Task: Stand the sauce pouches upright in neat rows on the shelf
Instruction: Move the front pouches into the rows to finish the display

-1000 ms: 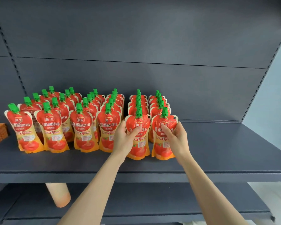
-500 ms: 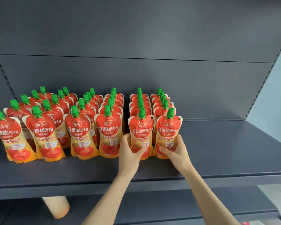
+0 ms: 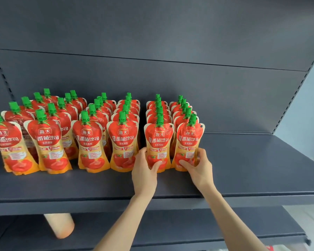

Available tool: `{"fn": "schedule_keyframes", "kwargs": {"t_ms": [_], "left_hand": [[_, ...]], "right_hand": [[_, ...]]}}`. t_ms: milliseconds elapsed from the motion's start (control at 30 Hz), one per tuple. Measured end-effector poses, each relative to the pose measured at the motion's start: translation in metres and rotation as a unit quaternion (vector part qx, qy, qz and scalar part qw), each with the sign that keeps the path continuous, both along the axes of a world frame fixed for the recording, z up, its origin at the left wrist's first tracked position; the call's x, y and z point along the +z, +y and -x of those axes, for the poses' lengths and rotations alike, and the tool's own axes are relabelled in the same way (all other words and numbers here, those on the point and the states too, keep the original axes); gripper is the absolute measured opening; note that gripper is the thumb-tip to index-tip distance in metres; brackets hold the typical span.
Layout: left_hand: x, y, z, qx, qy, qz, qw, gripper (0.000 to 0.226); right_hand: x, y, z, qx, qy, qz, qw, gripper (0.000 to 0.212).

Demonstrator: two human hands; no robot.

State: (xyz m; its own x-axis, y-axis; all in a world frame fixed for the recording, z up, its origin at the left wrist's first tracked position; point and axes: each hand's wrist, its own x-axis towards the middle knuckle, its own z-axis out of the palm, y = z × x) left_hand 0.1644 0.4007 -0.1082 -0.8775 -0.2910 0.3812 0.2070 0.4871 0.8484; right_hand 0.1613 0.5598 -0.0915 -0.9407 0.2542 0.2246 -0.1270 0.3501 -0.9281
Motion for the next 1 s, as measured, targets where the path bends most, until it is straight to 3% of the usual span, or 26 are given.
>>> {"fn": "schedule_keyframes", "kwargs": {"t_ms": [367, 1000], "left_hand": [[-0.0043, 0.0041, -0.0016, 0.038, -0.017, 0.053, 0.998, 0.059], [-0.0042, 0.0035, 0.0016, 0.024, -0.025, 0.051, 0.998, 0.054]], "right_hand": [[-0.0072, 0.005, 0.0006, 0.018, -0.011, -0.027, 0.999, 0.053], [-0.0073, 0.0036, 0.0033, 0.008, -0.033, -0.067, 0.997, 0.051]]}}
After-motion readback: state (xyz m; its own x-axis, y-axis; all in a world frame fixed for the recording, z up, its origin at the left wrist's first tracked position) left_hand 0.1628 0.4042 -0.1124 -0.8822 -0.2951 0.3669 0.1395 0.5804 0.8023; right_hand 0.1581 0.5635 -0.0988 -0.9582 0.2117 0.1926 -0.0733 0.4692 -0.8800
